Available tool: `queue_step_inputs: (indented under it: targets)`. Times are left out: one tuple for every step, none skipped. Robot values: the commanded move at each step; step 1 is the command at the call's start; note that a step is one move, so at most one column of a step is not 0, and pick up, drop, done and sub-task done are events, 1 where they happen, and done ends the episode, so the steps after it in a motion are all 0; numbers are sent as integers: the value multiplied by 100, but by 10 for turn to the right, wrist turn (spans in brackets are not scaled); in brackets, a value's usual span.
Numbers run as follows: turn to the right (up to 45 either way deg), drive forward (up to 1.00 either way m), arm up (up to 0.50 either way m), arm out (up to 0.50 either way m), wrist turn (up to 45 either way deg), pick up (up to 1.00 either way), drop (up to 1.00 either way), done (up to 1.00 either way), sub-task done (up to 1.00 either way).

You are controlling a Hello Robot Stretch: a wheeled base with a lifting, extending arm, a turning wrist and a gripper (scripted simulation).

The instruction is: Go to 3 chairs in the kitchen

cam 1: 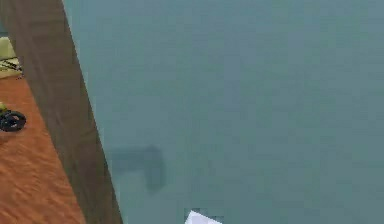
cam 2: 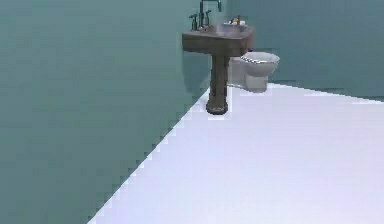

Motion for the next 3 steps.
queue_step_inputs:
  targets:
    - [-450, 0, 0, 0, 0, 0, 0, 0, 0]
    - [-240, 0, 0, 0, 0, 0, 0, 0, 0]
    - [0, 100, 0, 0, 0, 0, 0, 0, 0]
